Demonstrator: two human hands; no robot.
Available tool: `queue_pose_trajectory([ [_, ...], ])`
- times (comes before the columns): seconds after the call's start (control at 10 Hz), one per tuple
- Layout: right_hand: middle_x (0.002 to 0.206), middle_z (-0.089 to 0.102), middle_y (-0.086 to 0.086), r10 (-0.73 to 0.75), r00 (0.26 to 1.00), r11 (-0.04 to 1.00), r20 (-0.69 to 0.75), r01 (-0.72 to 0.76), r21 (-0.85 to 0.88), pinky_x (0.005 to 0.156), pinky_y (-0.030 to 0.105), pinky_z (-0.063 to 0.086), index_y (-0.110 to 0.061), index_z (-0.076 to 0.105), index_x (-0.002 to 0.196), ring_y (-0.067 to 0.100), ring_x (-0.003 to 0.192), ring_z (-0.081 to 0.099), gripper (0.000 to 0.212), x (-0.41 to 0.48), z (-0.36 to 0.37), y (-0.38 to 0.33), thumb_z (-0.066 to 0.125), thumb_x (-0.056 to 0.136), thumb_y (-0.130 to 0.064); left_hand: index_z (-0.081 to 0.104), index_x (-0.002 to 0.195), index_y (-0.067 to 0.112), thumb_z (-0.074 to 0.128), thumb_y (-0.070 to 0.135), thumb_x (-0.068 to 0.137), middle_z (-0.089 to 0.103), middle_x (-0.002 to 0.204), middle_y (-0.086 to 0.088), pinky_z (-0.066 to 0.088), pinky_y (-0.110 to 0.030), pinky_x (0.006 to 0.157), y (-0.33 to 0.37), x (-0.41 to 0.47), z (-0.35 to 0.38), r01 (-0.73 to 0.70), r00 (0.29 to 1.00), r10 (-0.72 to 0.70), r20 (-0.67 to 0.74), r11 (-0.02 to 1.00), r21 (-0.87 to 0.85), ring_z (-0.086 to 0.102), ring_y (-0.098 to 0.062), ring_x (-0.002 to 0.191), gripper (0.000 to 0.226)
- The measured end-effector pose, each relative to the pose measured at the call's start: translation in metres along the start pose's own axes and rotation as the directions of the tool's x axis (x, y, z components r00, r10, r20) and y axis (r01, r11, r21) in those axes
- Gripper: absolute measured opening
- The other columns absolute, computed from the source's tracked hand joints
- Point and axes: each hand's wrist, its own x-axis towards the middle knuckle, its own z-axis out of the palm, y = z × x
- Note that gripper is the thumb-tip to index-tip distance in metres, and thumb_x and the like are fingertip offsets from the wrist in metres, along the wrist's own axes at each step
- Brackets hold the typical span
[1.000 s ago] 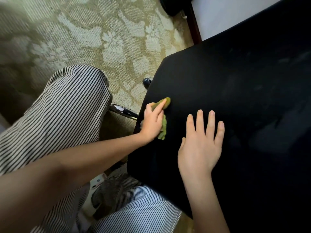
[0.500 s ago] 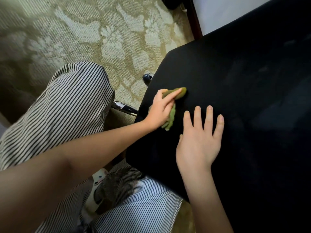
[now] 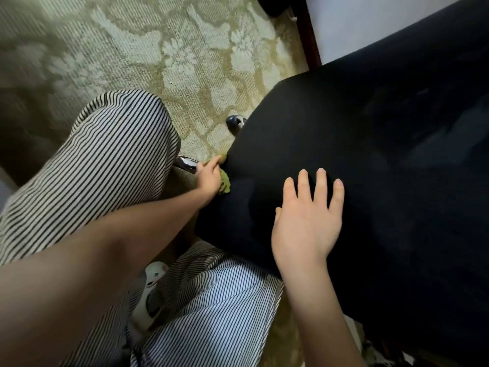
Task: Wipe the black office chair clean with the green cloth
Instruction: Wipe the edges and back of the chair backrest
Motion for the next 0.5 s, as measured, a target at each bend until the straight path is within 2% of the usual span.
queue_pose_trajectory([
  [0.1,0.158,-0.002,0.006,-0.021,0.998,1.0,0.054,0.02,0.01,0.114,0.048,-0.007,-0.019,0.009,0.15,0.029,0.144,-0.009,0.056,-0.003,-0.017,-0.003,0.027,0.099,-0.036,0.049,0.134,0.026,0.038,0.016,0.098,0.035,0.134,-0.02,0.025,-0.03,0.106,0.007,-0.008,0.002,-0.1,0.995,0.102,-0.02,0.994,0.053,0.039,-0.035,0.123,0.038],
  [0.2,0.158,-0.003,0.007,-0.043,0.994,0.999,0.099,0.042,0.019,0.115,0.047,-0.005,-0.018,0.009,0.15,0.029,0.144,-0.008,0.054,-0.004,-0.032,-0.006,0.025,0.101,-0.034,0.048,0.135,0.023,0.039,0.014,0.098,0.038,0.125,-0.02,0.022,-0.025,0.104,0.027,-0.021,0.005,-0.252,0.968,0.251,0.019,0.967,0.032,0.04,-0.031,0.12,0.039],
  [0.3,0.158,-0.002,0.008,-0.061,0.99,0.998,0.124,0.058,0.028,0.115,0.046,-0.003,-0.016,0.01,0.149,0.03,0.144,-0.007,0.052,-0.006,-0.046,-0.008,0.024,0.101,-0.03,0.047,0.135,0.024,0.041,0.012,0.097,0.039,0.119,-0.017,0.026,-0.028,0.106,0.044,-0.038,0.013,-0.407,0.911,0.406,0.074,0.913,-0.003,0.042,-0.03,0.117,0.04],
  [0.4,0.157,0.0,0.007,-0.077,0.987,0.997,0.139,0.076,0.015,0.115,0.046,-0.004,-0.016,0.012,0.149,0.03,0.144,-0.006,0.051,-0.006,-0.053,-0.011,0.024,0.101,-0.031,0.045,0.136,0.025,0.041,0.012,0.097,0.039,0.12,-0.015,0.025,-0.028,0.108,0.068,-0.049,0.012,-0.482,0.861,0.49,0.139,0.872,-0.086,0.041,-0.029,0.118,0.042],
  [0.5,0.158,0.002,0.007,-0.101,0.982,0.995,0.158,0.103,-0.005,0.114,0.048,-0.005,-0.017,0.014,0.149,0.029,0.144,-0.005,0.053,-0.005,-0.056,-0.011,0.026,0.101,-0.036,0.044,0.137,0.024,0.039,0.022,0.093,0.041,0.122,-0.013,0.024,-0.026,0.107,0.091,-0.073,0.017,-0.603,0.746,0.625,0.231,0.78,-0.164,0.038,-0.02,0.118,0.044],
])
